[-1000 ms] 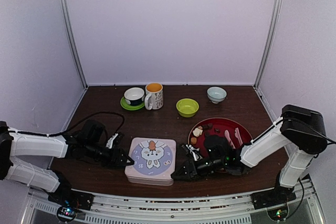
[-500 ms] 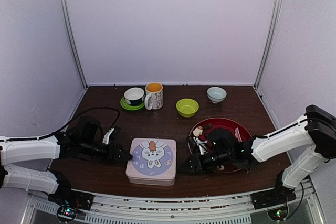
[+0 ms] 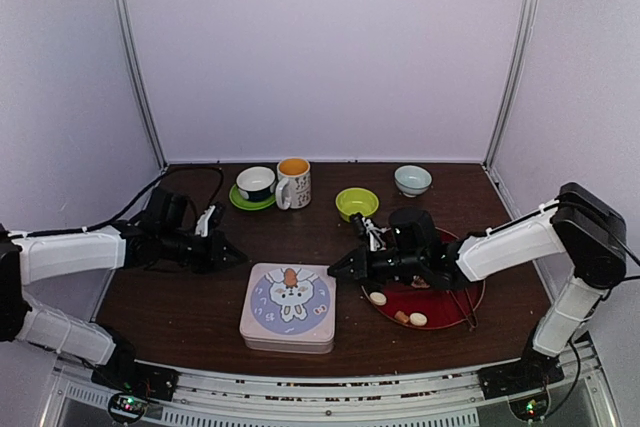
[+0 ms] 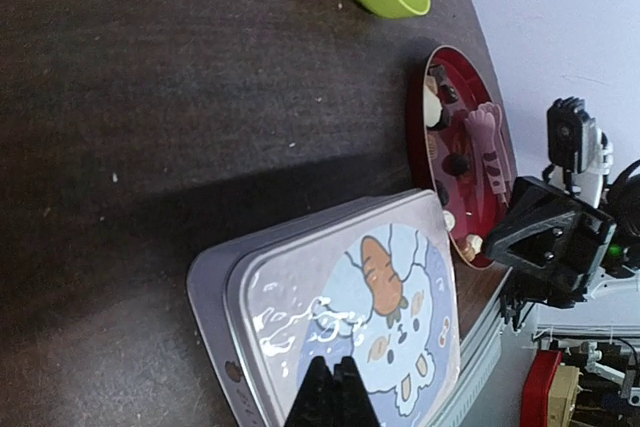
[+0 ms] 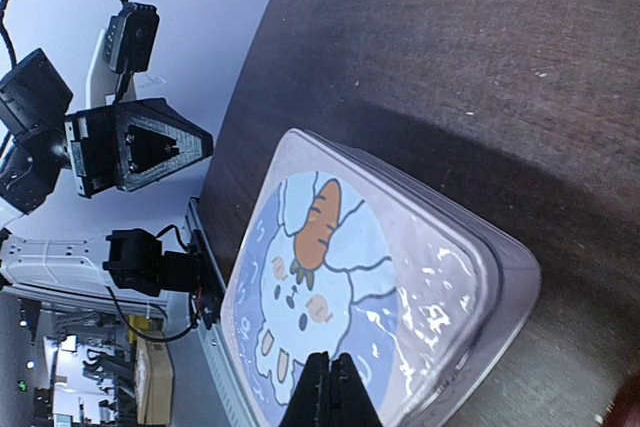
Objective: Pack the chocolate
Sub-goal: Press the box lid onto the packing box.
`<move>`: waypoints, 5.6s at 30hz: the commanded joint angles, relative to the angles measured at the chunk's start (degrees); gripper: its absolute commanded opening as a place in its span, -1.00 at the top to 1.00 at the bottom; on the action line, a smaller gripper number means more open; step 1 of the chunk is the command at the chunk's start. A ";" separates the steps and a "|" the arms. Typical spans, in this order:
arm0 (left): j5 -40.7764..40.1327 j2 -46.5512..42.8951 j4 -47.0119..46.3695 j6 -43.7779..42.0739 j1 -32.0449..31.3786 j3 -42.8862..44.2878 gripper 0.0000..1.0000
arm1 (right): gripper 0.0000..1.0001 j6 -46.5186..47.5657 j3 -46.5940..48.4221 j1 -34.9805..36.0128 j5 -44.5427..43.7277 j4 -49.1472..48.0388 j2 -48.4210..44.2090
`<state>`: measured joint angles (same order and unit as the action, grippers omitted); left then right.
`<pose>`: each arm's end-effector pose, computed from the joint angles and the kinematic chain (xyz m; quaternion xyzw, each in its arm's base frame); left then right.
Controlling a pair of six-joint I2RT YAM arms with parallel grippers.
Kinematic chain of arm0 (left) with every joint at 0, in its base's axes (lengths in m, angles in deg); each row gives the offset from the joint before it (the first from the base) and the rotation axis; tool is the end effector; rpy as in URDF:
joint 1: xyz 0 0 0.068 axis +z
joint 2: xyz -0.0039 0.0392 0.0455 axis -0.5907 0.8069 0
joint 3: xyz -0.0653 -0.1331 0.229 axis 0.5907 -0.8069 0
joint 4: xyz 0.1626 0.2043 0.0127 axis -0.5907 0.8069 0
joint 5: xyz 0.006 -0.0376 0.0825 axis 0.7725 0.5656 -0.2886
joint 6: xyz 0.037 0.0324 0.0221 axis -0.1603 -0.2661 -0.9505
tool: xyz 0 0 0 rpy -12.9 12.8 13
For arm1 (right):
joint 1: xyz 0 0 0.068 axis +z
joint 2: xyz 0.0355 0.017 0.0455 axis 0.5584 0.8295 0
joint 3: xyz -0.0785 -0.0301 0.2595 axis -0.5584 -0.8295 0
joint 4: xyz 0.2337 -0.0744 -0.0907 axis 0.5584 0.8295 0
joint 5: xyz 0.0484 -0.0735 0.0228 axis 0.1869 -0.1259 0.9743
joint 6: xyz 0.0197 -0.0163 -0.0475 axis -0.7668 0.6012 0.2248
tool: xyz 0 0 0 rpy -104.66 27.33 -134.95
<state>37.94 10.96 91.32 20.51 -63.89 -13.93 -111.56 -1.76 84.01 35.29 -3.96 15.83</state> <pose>0.2083 -0.1299 0.1975 -0.0142 0.8899 -0.4229 0.1705 0.2006 0.2683 0.1719 -0.1375 0.8203 0.5356 0.1463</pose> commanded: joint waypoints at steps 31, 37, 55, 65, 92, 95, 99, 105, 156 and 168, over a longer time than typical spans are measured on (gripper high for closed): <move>10.45 18.96 -48.04 8.08 0.77 -14.93 1.00 | 1.00 -7.90 -10.20 1.78 4.87 -35.79 8.50; 11.57 7.78 -40.58 7.66 -1.20 -18.01 1.00 | 1.00 -12.11 -10.53 3.32 3.30 -41.57 17.70; 7.15 -1.48 -33.14 9.41 -8.78 -27.14 1.00 | 1.00 -10.23 -16.21 10.82 2.89 -44.64 14.43; 2.05 -26.00 -14.56 9.76 -11.58 -30.17 1.00 | 1.00 -10.57 -18.70 10.37 3.42 -49.02 12.97; 4.77 -30.45 5.30 7.67 -16.71 -19.59 1.00 | 1.00 16.06 8.71 2.62 1.18 6.19 1.67; 0.79 -27.52 9.59 6.82 -21.30 -14.79 1.00 | 1.00 21.79 16.35 2.24 -2.44 18.13 2.51; -5.08 -21.00 13.97 4.91 -29.65 -8.78 1.00 | 1.00 27.53 25.40 1.98 -10.77 33.36 5.07; -9.77 -14.19 14.76 3.10 -34.58 -3.50 1.00 | 1.00 30.53 33.44 0.22 -12.95 42.72 11.33; -20.31 12.70 -4.57 -3.51 -15.66 5.50 1.00 | 1.00 20.69 5.38 4.96 -9.98 28.96 -3.60; -4.33 4.79 -17.83 -4.99 -10.91 2.66 1.00 | 1.00 8.91 -11.58 0.90 -5.42 -10.85 -12.10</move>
<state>20.57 14.35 87.12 16.21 -78.01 -10.59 -96.28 -9.70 86.77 25.73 7.69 0.88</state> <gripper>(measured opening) 0.006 0.004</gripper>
